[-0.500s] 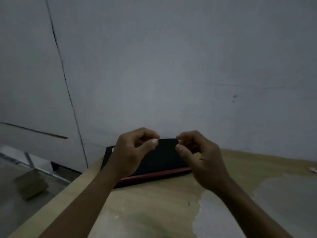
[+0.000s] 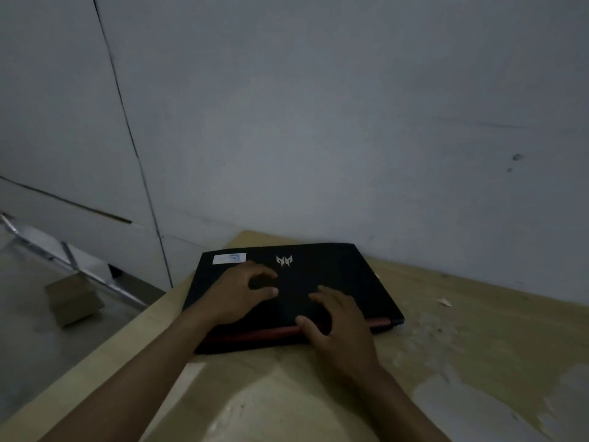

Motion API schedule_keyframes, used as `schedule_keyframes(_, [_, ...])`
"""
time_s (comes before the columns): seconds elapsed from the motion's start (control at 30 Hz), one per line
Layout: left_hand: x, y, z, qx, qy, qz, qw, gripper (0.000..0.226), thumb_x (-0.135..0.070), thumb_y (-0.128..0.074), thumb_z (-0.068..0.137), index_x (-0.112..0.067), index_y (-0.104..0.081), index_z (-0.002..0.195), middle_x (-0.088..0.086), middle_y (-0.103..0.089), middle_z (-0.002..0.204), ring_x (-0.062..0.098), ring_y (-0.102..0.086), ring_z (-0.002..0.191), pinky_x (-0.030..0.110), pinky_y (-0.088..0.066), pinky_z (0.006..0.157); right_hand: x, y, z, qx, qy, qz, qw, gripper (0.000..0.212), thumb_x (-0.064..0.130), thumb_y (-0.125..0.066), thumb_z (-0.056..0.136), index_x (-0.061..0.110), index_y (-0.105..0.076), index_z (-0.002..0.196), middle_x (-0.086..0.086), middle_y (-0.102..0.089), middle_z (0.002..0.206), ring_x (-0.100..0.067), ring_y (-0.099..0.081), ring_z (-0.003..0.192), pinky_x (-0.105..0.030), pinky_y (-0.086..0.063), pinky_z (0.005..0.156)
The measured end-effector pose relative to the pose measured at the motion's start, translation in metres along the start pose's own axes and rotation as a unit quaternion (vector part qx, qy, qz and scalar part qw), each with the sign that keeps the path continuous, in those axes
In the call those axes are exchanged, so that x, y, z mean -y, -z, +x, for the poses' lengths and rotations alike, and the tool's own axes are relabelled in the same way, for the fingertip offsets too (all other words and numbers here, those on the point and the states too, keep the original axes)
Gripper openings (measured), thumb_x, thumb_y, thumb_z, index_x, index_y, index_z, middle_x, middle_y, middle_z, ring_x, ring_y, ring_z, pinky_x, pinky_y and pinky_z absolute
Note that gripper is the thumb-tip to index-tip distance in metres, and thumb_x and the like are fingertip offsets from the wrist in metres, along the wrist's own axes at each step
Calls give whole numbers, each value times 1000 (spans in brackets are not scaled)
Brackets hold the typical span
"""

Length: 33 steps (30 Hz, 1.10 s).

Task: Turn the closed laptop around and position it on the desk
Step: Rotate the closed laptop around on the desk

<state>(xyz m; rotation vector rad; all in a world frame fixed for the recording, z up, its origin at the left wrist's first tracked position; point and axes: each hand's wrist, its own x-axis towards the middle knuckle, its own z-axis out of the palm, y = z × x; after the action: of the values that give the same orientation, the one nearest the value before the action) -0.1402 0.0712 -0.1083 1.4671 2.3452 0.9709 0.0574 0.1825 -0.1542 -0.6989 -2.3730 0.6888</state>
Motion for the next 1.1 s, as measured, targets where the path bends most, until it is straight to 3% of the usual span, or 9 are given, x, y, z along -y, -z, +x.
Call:
schedule_keyframes(0.1, [28,-5,35,37,38,64,997,54,-50,-67,85,-31,-55,135,-8,-49,140,12,-46,128,24,-34,100,-4,-15,12,17,1,-92,996,64,73,-36,84,38,-50,136,14,-37,153,-7,-28,139,-29,-16,115])
schedule_keyframes(0.2, [46,-8,63,33,47,108,992,59,-55,-61,88,-31,-51,140,1,-38,156,22,-34,142,33,-27,111,-5,-18,14,12,9,-126,992,66,74,-28,84,39,-50,135,15,-39,152,-7,-26,141,-29,-11,115])
schedule_keyframes(0.43, [63,-12,111,44,101,188,976,87,-81,-38,79,-34,-31,152,8,-27,163,32,-27,147,48,-22,118,-6,-18,12,15,6,-127,992,69,75,-25,83,39,-51,136,16,-40,152,-6,-26,141,-29,-12,116])
schedule_keyframes(0.63, [63,-14,116,43,109,214,970,85,-81,-38,80,-37,-27,153,10,-25,163,34,-26,147,48,-19,119,-6,-19,12,6,5,-123,992,66,73,-26,83,40,-53,133,17,-43,149,-5,-28,140,-28,-14,115])
schedule_keyframes(0.83, [56,-14,96,41,122,240,962,86,-82,-37,81,-36,-26,152,12,-28,161,34,-27,146,48,-17,117,-10,-14,5,-37,1,-101,994,48,62,-43,83,36,-67,116,14,-61,131,-7,-46,127,-33,-28,109])
schedule_keyframes(1.1, [45,-6,40,35,166,245,955,106,-97,-33,63,-32,-37,147,12,-40,152,34,-34,138,48,-30,108,-16,2,-16,-78,-9,-48,996,24,44,-60,80,34,-71,100,16,-67,117,-6,-55,116,-32,-29,103])
